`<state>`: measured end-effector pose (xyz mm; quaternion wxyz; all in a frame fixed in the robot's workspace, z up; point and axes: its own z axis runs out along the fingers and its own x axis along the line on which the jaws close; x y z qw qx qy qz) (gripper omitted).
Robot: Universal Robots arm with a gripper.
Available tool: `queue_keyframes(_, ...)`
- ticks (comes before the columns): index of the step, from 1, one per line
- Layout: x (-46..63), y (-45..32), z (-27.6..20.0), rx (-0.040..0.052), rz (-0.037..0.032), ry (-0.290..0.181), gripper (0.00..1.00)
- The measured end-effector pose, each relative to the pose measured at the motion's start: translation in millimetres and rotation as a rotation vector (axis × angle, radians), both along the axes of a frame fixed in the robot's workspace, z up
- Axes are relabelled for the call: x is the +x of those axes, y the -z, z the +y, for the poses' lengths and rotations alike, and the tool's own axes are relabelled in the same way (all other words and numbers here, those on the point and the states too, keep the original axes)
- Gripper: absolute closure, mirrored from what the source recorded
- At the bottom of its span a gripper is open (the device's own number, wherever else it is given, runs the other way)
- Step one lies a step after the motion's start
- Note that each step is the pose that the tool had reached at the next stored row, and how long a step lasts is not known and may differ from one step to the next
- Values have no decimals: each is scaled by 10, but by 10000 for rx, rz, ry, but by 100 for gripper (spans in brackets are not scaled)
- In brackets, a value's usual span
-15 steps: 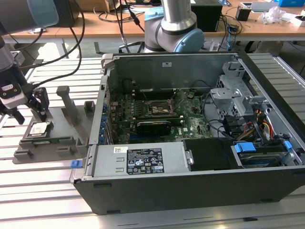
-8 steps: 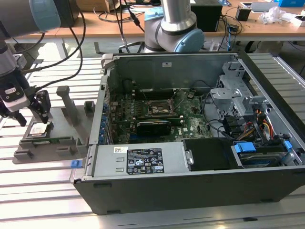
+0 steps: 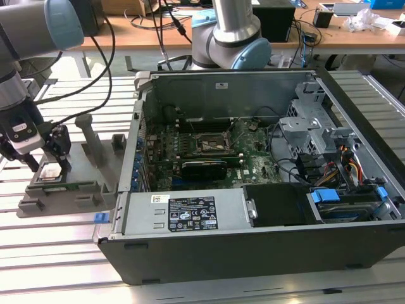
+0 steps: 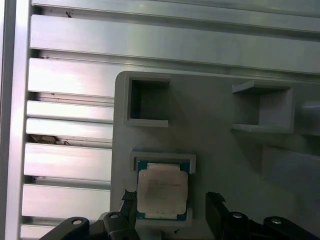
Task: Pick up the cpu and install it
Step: 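Pick up the cpu and move it towards the insertion slot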
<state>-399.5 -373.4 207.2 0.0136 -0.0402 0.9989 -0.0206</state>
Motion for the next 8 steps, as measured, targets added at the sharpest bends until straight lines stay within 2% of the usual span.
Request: queue_keyframes(8,-54,112,35,-1,1,1,34)
